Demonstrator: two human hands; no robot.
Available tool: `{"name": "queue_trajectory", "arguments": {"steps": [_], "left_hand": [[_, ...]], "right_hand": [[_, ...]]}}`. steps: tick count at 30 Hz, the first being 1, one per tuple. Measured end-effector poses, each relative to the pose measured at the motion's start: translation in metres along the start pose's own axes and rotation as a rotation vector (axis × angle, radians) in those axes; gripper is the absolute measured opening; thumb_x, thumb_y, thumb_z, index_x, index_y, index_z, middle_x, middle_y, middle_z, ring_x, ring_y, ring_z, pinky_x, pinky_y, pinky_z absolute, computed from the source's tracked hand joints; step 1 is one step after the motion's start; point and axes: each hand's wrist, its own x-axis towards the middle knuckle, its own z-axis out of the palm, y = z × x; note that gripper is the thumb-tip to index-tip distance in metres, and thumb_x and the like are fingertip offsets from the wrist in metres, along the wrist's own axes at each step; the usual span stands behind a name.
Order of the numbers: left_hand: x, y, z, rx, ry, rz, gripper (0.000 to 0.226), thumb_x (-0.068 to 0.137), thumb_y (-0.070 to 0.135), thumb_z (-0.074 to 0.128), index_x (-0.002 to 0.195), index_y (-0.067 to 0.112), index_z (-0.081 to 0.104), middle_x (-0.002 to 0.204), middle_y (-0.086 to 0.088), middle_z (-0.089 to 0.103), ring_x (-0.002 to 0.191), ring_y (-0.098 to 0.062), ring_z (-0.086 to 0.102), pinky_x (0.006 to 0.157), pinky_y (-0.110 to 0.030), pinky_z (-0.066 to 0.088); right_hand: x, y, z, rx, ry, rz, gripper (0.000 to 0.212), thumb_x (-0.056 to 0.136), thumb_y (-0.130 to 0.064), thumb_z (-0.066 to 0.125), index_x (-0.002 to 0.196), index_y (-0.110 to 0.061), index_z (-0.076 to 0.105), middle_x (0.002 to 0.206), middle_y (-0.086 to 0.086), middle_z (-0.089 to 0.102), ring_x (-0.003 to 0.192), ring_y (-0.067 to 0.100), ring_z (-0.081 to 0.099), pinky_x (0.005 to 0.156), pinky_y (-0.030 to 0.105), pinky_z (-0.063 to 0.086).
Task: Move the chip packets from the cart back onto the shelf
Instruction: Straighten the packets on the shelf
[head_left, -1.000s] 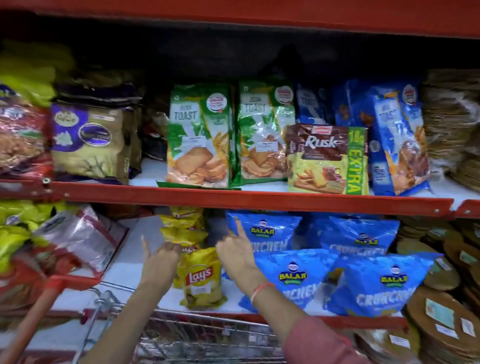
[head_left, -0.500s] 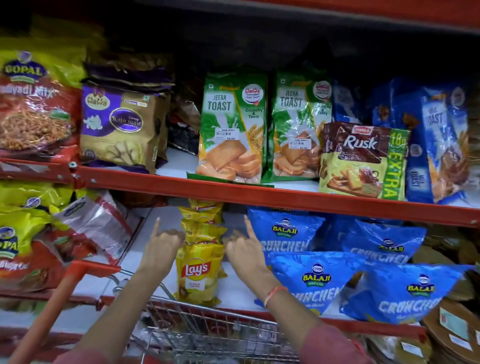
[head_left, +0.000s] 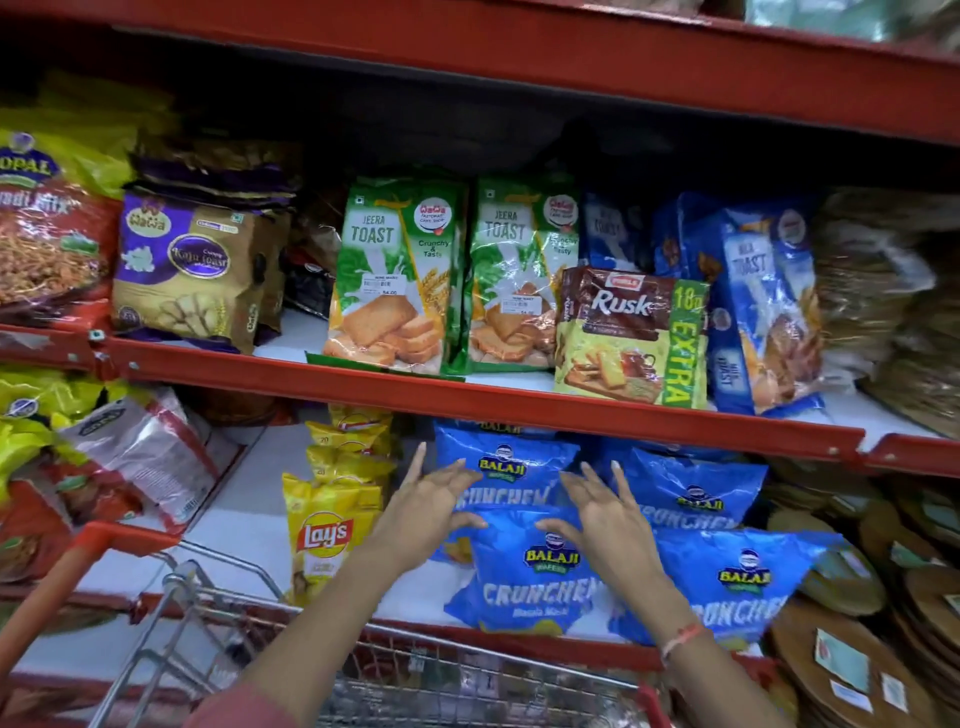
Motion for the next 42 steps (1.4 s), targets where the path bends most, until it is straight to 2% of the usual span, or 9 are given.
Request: {"name": "queue_trajectory", "arguments": {"steps": [4, 9, 15, 22, 24, 27, 32, 37, 42], "left_hand": [[0.011, 0.019, 0.003, 0.008, -0.082, -0.025, 0.04, 0.092, 0.036, 0.05, 0.128, 0.019, 0.049, 0.136, 0.002, 0.054, 0.135, -0.006, 0.033, 0.114, -0.037, -0.013], [0.013, 0.013, 0.005, 0.065, -0.082, -0.105, 0.025, 0.096, 0.026, 0.047, 0.116, 0.021, 0.062, 0.123, 0.003, 0.065, 0.128, -0.003, 0.043, 0.114, -0.032, -0.012], [0.01, -0.019, -0.009, 0.225, -0.101, -0.182, 0.026, 0.097, 0.03, 0.041, 0.115, 0.026, 0.06, 0.111, 0.002, 0.071, 0.105, -0.014, 0.062, 0.119, -0.034, -0.003], [-0.001, -0.019, -0.016, 0.278, -0.082, -0.229, 0.031, 0.098, 0.035, 0.037, 0.12, 0.025, 0.057, 0.104, -0.002, 0.073, 0.101, -0.017, 0.063, 0.118, -0.037, 0.0], [-0.004, -0.01, -0.014, 0.228, -0.068, -0.258, 0.037, 0.095, 0.041, 0.04, 0.128, 0.026, 0.048, 0.12, -0.001, 0.066, 0.111, -0.015, 0.059, 0.118, -0.043, -0.001], [-0.005, 0.013, -0.007, 0.128, 0.014, -0.252, 0.061, 0.086, 0.055, 0.041, 0.136, 0.02, 0.038, 0.14, -0.003, 0.05, 0.13, -0.015, 0.044, 0.115, -0.051, -0.005], [0.02, 0.074, 0.015, 0.117, 0.023, -0.143, 0.074, 0.079, 0.065, 0.024, 0.129, 0.017, 0.048, 0.129, 0.0, 0.061, 0.121, -0.014, 0.053, 0.108, -0.052, -0.008], [0.058, 0.152, 0.041, 0.05, 0.009, -0.027, 0.065, 0.078, 0.061, 0.028, 0.121, 0.02, 0.056, 0.121, 0.004, 0.066, 0.118, -0.01, 0.056, 0.104, -0.053, -0.002], [0.081, 0.211, 0.065, 0.079, 0.012, 0.046, 0.029, 0.082, 0.033, 0.065, 0.107, 0.017, 0.064, 0.117, 0.002, 0.069, 0.123, -0.014, 0.051, 0.106, -0.047, -0.026]], "right_hand": [[-0.012, 0.039, -0.005, -0.136, -0.035, 0.063, 0.098, 0.082, -0.07, -0.003, 0.107, -0.006, 0.066, 0.101, 0.012, 0.073, 0.104, 0.02, 0.065, 0.103, 0.043, 0.018], [-0.011, 0.046, 0.008, -0.212, -0.003, 0.055, 0.021, 0.074, -0.032, 0.078, 0.085, -0.017, 0.07, 0.071, 0.004, 0.074, 0.067, 0.014, 0.07, 0.111, 0.037, 0.015], [0.007, 0.018, 0.007, -0.159, 0.038, 0.048, 0.026, 0.069, -0.024, 0.083, 0.056, -0.017, 0.061, 0.038, 0.001, 0.057, 0.035, 0.015, 0.056, 0.109, 0.038, 0.035], [0.006, 0.005, 0.008, -0.053, 0.051, -0.026, 0.015, 0.086, -0.031, 0.067, 0.093, -0.018, 0.068, 0.07, 0.007, 0.074, 0.071, 0.015, 0.07, 0.114, 0.034, 0.015], [-0.002, 0.015, 0.006, 0.066, -0.06, -0.042, 0.045, 0.091, -0.044, 0.049, 0.125, -0.016, 0.052, 0.124, 0.009, 0.063, 0.121, 0.016, 0.052, 0.119, 0.04, 0.005], [-0.019, 0.038, -0.001, 0.116, -0.062, -0.07, 0.101, 0.068, -0.081, 0.007, 0.142, -0.015, 0.027, 0.15, 0.001, 0.033, 0.142, 0.013, 0.013, 0.118, 0.042, -0.001], [-0.049, 0.099, -0.008, 0.028, -0.039, -0.011, 0.104, 0.073, -0.082, -0.002, 0.135, -0.009, 0.039, 0.139, 0.006, 0.05, 0.134, 0.023, 0.033, 0.109, 0.035, -0.006], [-0.077, 0.166, -0.016, -0.06, -0.059, 0.112, 0.095, 0.081, -0.074, -0.002, 0.121, -0.01, 0.056, 0.119, 0.005, 0.066, 0.118, 0.026, 0.055, 0.1, 0.053, 0.039], [-0.097, 0.229, -0.015, -0.061, -0.053, 0.181, 0.083, 0.082, -0.072, 0.014, 0.129, -0.014, 0.05, 0.132, 0.003, 0.057, 0.132, 0.021, 0.037, 0.106, 0.042, 0.005]]}}
